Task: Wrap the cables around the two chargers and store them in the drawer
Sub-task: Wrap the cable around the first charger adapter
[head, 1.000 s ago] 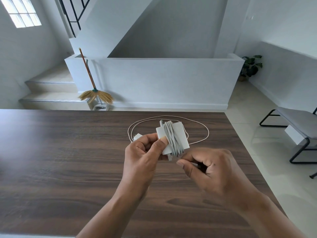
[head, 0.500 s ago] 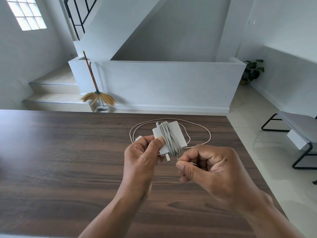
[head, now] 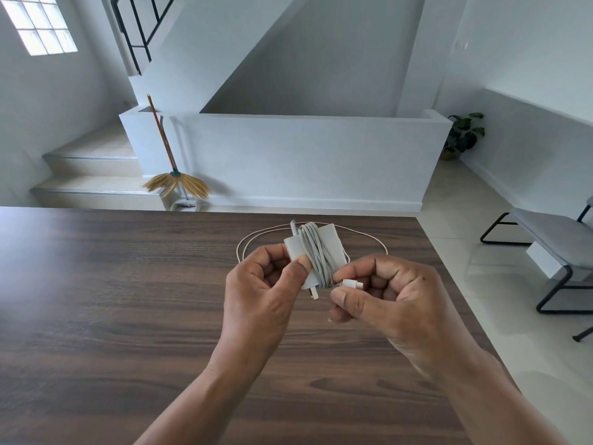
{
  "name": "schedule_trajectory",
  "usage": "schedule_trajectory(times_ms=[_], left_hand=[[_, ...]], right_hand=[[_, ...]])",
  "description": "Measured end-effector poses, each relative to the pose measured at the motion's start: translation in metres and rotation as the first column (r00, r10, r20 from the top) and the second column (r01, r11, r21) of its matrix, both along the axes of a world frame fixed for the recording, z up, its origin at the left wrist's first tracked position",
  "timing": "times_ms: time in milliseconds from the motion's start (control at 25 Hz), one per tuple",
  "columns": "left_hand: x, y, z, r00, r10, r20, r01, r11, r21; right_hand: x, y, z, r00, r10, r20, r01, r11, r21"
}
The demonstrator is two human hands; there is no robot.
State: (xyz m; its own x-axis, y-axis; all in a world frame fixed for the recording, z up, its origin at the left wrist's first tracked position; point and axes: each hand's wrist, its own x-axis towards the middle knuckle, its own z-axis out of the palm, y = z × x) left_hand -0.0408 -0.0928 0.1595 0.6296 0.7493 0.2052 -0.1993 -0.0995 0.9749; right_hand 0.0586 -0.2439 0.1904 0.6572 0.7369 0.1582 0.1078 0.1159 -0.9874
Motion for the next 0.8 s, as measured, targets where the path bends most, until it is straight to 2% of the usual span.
schedule_trajectory(times_ms=[200,320,440,640,800], left_hand=[[-0.001,-0.002,-0.001,1.0,0.008,0.001,-0.008,0.991,-0.131],[-0.001,-0.001,0.002,1.0,0.02,0.001,-0.019,0.988,-0.155],[-0.002,0.0,0.004,0.999,0.049,0.022,-0.043,0.98,-0.192],[-0.002,-0.005,0.007,0.995,0.059,0.086,-0.034,0.962,-0.272],[-0.004,-0.004,0.017,0.984,0.011,0.177,0.056,0.926,-0.372]], right_hand=[[-0.003,-0.004,-0.002,0.987,0.061,0.148,-0.057,0.998,-0.029],[-0.002,-0.001,-0.005,0.956,-0.041,0.29,0.03,0.999,0.043],[0.001,0.0,-0.006,0.87,-0.127,0.477,0.103,0.992,0.077],[0.001,-0.006,-0.001,0.869,-0.071,0.489,0.097,0.995,-0.028],[0.004,-0.01,-0.002,0.877,-0.021,0.48,0.095,0.987,-0.131]])
